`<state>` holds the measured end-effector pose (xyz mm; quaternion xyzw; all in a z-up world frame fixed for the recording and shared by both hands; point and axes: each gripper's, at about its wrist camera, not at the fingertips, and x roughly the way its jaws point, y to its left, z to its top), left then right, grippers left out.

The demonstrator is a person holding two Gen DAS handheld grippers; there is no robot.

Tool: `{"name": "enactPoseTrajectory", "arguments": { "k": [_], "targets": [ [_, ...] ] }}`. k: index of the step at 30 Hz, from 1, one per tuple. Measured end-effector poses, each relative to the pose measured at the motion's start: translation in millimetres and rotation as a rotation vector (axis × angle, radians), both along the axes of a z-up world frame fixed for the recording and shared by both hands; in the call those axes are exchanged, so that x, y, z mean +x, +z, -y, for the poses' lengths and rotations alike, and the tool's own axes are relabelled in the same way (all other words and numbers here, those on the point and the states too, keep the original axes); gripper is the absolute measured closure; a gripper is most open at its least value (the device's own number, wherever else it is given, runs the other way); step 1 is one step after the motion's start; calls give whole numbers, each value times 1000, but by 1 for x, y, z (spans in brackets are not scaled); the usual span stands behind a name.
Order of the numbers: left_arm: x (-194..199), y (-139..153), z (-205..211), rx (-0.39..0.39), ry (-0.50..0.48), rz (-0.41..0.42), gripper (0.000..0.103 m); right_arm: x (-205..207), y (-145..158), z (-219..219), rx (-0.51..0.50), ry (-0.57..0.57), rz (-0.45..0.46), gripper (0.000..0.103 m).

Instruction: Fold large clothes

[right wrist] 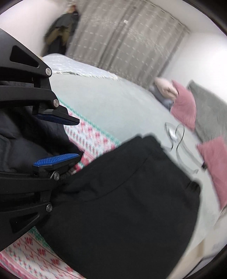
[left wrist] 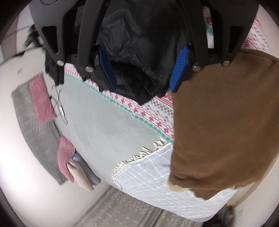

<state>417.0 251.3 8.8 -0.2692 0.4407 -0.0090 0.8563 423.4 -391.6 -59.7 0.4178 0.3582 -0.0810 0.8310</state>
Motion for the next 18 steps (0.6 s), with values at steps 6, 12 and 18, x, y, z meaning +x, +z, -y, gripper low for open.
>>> {"name": "enactPoseTrajectory", "arguments": {
  "k": [6, 12, 18],
  "targets": [
    [-16, 20, 51, 128, -218, 58, 39, -9, 81, -115, -418, 585, 118, 56],
    [-36, 17, 82, 135, -306, 37, 39, -54, 77, -234, -778, 1015, 235, 37],
    [-79, -12, 96, 124, -299, -4, 39, -42, 33, -278, -999, 1087, 96, 37]
  ]
}}
